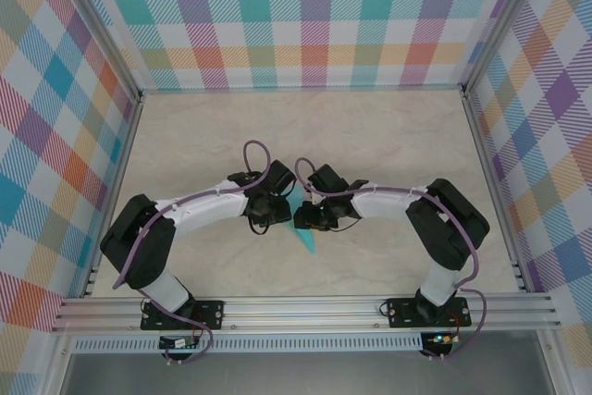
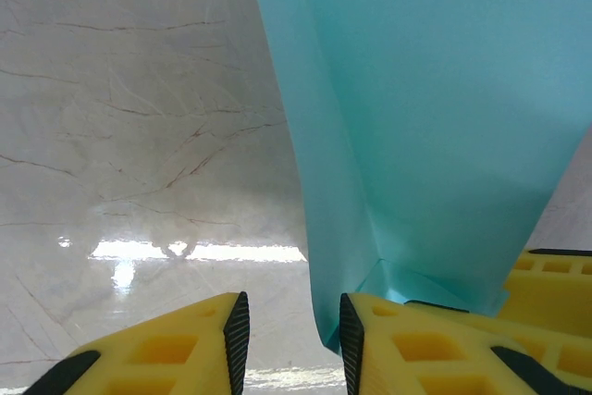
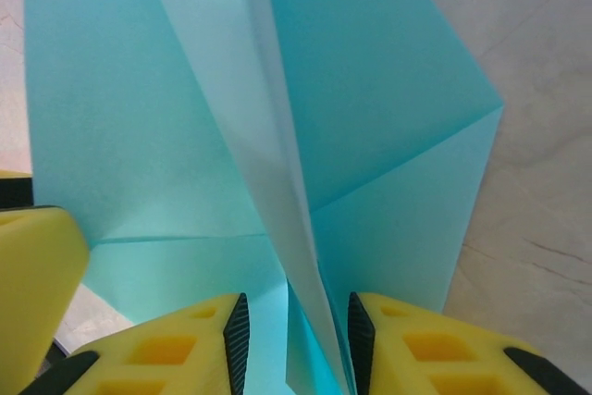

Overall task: Fold a paper plane with a square sheet of paper (pick it up from the middle)
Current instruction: Move a paper plane to the center of the table.

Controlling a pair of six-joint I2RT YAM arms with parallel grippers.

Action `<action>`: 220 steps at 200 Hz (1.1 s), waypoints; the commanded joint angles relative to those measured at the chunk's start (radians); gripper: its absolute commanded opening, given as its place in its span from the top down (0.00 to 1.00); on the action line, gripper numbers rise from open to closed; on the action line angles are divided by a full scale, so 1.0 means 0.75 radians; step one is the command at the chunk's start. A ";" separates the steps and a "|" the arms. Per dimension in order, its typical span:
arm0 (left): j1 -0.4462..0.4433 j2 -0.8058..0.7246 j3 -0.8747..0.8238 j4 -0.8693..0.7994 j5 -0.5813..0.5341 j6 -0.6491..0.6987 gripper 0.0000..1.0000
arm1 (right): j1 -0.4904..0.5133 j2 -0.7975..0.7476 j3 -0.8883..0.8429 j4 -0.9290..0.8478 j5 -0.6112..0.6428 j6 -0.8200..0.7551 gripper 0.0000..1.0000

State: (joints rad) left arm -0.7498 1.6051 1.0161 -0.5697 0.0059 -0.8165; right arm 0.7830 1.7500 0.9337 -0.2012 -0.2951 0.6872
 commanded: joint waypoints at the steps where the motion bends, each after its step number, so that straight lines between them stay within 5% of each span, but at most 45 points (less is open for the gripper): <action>1: 0.012 -0.048 -0.027 0.013 -0.014 -0.008 0.67 | 0.017 0.040 0.045 -0.048 0.023 -0.047 0.65; 46: 0.012 -0.093 -0.059 0.058 0.003 -0.029 0.67 | 0.043 0.094 0.093 -0.105 0.067 -0.067 0.71; 92: 0.012 -0.343 -0.149 0.087 -0.103 -0.088 0.65 | 0.069 -0.017 0.154 -0.213 0.228 -0.059 0.89; 140: 0.053 -0.608 -0.263 0.061 -0.199 -0.137 0.60 | 0.051 -0.103 0.293 -0.523 0.653 -0.051 0.89; 220: 0.111 -0.686 -0.344 0.078 -0.155 -0.157 0.58 | -0.033 0.232 0.605 -0.692 0.669 -0.113 0.87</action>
State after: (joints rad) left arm -0.6827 1.1053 0.7727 -0.5198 -0.1146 -0.9276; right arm 0.7647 1.8805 1.3273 -0.6506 0.1806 0.6323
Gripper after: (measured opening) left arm 0.420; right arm 0.126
